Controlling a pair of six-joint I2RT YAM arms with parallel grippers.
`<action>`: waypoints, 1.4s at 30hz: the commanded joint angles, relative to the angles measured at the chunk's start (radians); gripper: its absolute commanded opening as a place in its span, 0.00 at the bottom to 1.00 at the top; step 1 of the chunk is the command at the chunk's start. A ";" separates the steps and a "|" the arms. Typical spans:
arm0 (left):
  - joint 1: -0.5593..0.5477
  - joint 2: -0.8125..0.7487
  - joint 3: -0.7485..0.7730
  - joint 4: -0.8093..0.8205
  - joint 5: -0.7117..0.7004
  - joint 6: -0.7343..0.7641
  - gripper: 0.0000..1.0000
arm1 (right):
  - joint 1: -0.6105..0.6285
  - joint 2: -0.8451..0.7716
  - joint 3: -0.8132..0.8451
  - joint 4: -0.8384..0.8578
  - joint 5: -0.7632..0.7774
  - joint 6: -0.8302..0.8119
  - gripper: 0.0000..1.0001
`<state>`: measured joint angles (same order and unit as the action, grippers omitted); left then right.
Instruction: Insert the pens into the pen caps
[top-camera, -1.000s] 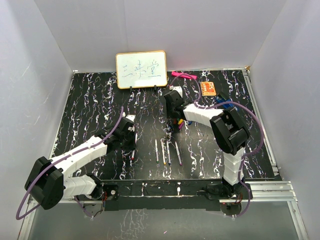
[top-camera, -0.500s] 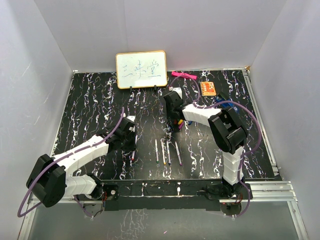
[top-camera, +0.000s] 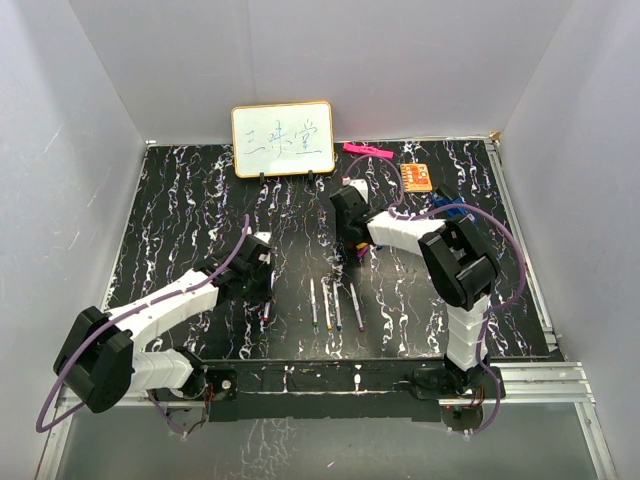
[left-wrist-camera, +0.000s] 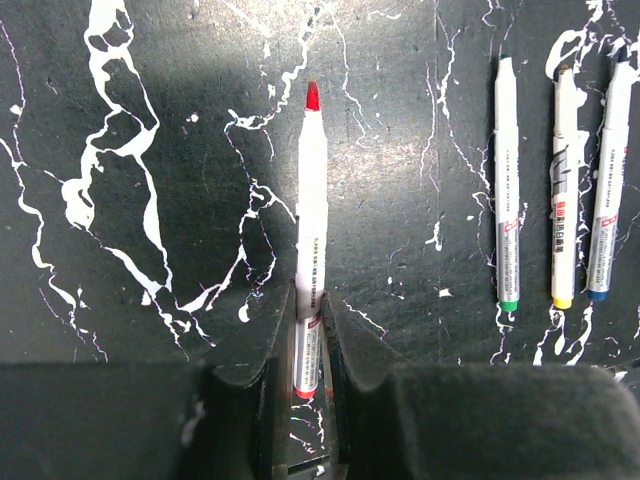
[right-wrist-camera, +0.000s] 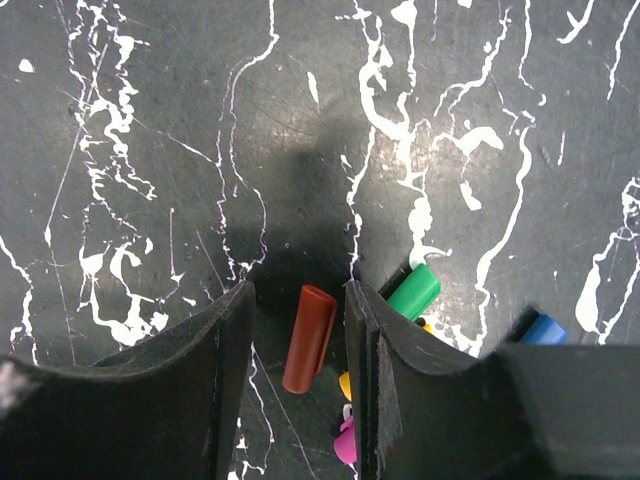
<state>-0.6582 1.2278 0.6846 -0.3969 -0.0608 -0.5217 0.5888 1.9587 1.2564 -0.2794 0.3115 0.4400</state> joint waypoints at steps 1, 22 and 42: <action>0.003 0.016 -0.003 -0.013 0.016 -0.001 0.00 | 0.003 -0.040 -0.044 -0.039 -0.030 0.047 0.38; 0.003 0.018 -0.013 0.010 0.023 0.012 0.00 | 0.049 0.029 -0.023 -0.107 0.028 0.072 0.32; 0.003 0.038 -0.002 0.025 0.047 0.030 0.00 | 0.070 0.102 -0.001 -0.226 0.034 0.065 0.00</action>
<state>-0.6582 1.2755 0.6846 -0.3779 -0.0406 -0.5083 0.6521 1.9850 1.2964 -0.3595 0.3973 0.5034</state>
